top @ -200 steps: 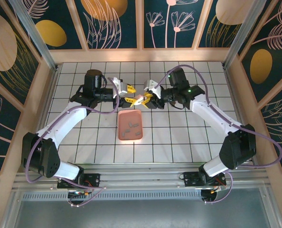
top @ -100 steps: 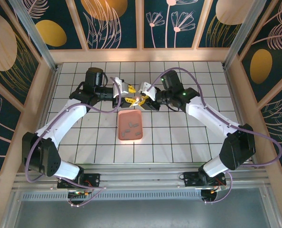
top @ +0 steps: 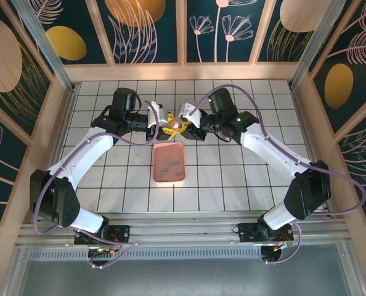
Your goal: Load the staples into the stapler
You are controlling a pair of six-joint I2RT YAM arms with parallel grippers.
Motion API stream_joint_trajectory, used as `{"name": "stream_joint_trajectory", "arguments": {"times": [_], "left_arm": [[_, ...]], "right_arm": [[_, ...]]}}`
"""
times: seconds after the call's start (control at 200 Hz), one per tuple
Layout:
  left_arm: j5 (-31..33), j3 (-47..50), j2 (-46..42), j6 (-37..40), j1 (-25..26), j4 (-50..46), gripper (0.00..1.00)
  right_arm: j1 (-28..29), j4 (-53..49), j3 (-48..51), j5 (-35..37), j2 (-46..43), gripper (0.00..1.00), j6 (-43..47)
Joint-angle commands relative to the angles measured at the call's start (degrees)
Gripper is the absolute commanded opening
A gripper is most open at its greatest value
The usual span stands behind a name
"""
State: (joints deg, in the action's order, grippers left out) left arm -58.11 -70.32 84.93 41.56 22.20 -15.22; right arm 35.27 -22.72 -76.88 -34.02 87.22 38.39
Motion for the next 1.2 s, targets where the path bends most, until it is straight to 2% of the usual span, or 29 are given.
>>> {"name": "stream_joint_trajectory", "arguments": {"times": [0.0,0.275,0.425,0.656,0.926,1.196], "left_arm": [[-2.54,-1.97,0.57,-0.09,0.29,0.9,0.41],[-3.39,-2.27,0.77,-0.12,0.32,0.7,0.3],[-3.51,-3.03,0.97,-0.24,0.3,0.37,0.14],[-5.41,-4.38,0.94,-2.14,0.3,1.08,0.0],[-8.46,-4.2,0.33,-6.97,0.3,6.07,0.0],[-9.38,-4.72,0.01,-10.53,0.3,9.65,0.0]], "right_arm": [[0.51,-0.31,-2.33,0.01,0.65,0.14,-0.69],[0.53,-0.4,-2.4,-0.26,0.7,0.14,-0.58],[0.42,-0.33,-1.6,-0.47,0.45,0.14,-0.08],[-3.53,8.45,9.58,-6.89,-5.21,0.15,-0.29],[-10.39,22.4,23.24,-14.92,-10.77,0.16,-7.09],[-12.34,36.21,33.43,-17.18,-11.64,0.22,-17.88]]}}
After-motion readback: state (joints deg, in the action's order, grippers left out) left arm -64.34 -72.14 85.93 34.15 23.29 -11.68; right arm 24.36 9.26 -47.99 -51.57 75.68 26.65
